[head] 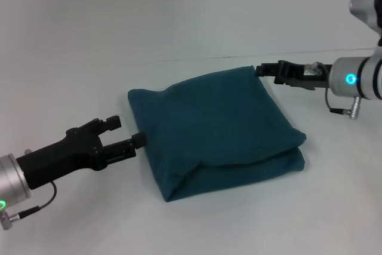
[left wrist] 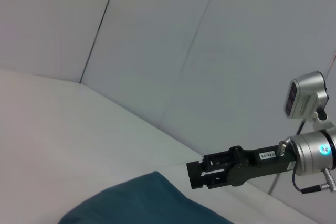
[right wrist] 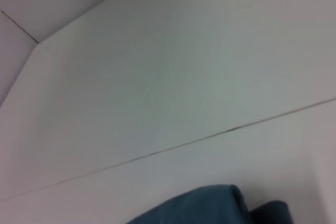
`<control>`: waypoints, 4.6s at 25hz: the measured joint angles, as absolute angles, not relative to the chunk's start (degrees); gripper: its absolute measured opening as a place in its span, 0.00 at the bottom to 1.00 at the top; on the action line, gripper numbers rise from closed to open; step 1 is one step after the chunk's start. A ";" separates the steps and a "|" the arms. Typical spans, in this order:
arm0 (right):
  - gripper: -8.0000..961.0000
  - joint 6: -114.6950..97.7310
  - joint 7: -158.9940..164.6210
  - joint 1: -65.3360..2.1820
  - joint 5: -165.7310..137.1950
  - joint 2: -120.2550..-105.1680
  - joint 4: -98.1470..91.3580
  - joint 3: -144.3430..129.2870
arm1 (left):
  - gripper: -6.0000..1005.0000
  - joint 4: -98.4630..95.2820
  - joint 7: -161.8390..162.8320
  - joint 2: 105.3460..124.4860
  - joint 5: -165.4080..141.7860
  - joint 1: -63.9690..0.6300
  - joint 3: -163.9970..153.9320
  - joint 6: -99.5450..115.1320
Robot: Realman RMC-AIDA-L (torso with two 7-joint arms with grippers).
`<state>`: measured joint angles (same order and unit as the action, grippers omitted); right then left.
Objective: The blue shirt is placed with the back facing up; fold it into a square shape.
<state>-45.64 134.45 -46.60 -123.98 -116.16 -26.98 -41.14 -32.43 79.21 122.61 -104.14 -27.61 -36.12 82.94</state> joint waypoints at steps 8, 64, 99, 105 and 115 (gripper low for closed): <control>0.65 -37.45 134.46 -48.66 -123.98 -117.81 -24.14 -43.08 | 0.94 -32.43 79.27 122.50 -103.31 -27.80 -36.12 82.63; 0.39 -40.79 115.70 -45.31 -109.60 -117.62 -25.87 -43.05 | 0.94 -25.84 79.16 124.10 -103.39 -34.86 -43.57 80.50; 0.44 -43.65 115.29 -44.91 -109.87 -117.82 -25.97 -43.15 | 0.94 -15.74 76.37 124.72 -98.87 -42.18 -57.85 61.38; 0.44 -43.68 115.23 -45.06 -109.84 -117.94 -26.29 -43.43 | 0.94 -15.48 76.58 124.72 -98.82 -42.25 -58.54 61.81; 0.44 -43.63 115.16 -44.91 -109.73 -117.86 -26.37 -43.42 | 0.94 -24.02 76.89 124.26 -98.59 -36.75 -51.62 77.93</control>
<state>-43.63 115.16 -44.91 -109.73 -117.86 -26.37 -43.42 -24.02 76.89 124.26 -98.59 -36.75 -51.62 77.93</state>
